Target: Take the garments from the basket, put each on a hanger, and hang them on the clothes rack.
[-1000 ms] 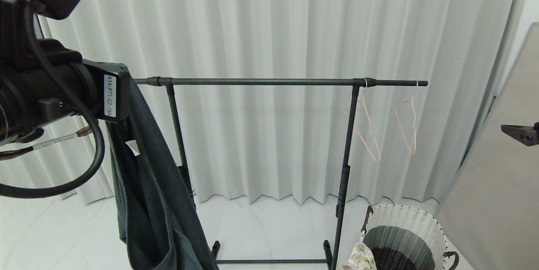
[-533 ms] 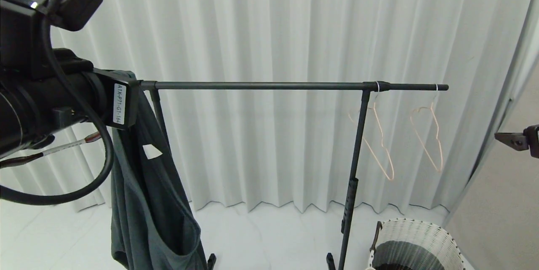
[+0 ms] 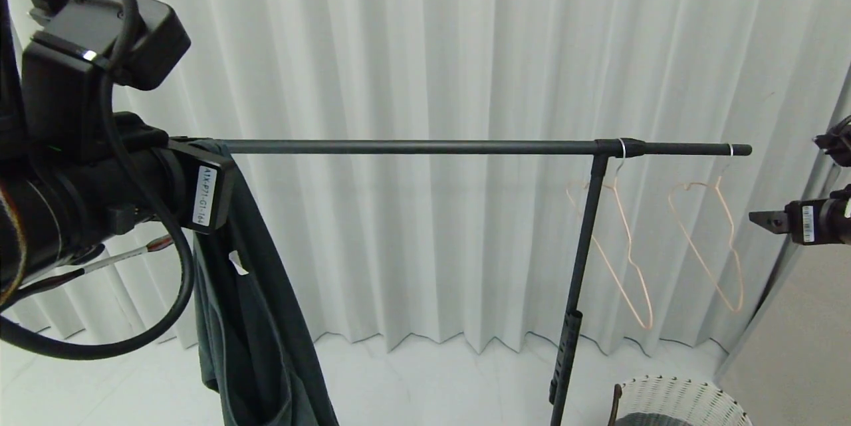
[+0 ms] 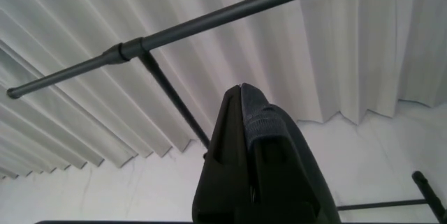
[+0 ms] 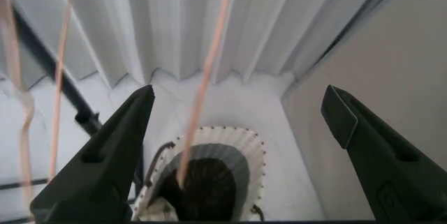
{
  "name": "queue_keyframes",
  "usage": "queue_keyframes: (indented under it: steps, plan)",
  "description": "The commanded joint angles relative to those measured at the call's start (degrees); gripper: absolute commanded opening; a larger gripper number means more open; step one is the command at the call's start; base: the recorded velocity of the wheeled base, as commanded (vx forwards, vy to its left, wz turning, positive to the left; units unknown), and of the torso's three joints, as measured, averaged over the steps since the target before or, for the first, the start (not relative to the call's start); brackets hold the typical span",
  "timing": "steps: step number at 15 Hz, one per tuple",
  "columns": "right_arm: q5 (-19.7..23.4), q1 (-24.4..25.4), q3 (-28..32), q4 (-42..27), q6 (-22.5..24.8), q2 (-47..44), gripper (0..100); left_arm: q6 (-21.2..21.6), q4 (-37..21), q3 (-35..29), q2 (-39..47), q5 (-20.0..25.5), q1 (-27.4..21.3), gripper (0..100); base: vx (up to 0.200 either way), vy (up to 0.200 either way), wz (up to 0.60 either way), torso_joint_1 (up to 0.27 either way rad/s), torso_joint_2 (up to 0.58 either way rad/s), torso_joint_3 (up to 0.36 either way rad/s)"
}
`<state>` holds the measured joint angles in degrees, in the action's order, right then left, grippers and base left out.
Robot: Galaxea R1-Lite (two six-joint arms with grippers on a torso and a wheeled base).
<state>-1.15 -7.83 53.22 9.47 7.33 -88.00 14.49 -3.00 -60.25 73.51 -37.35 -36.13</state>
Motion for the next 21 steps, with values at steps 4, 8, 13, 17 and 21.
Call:
queue_keyframes:
  steps: [4,8,13,17,21]
  plan:
    - [-4.5,0.4,3.6,4.5,-4.7,-16.9,100,-0.1,0.0,0.3,0.1,-0.1,-0.1,0,0.0,0.0,0.0,0.0,0.0,0.0]
    - [-9.6,2.7,12.2,4.4,-11.3,-26.5,100,-0.2,0.0,1.7,0.2,0.0,-0.1,0,0.0,0.0,0.0,0.0,0.0,0.0]
    - [-9.6,3.1,15.3,2.3,-11.5,-28.9,100,-0.3,0.0,2.9,0.3,0.0,-1.7,0,0.0,0.0,0.0,0.0,0.0,0.0]
    - [-9.6,3.1,15.2,1.0,-12.2,-29.1,100,-0.3,0.0,3.1,0.1,-0.1,-1.7,0,0.0,0.0,0.0,0.0,0.0,0.0]
    - [-9.7,3.1,15.4,0.4,-12.2,-29.0,0,-0.3,0.0,3.2,0.1,0.0,-1.7,0,0.0,0.0,0.0,0.0,0.0,0.0]
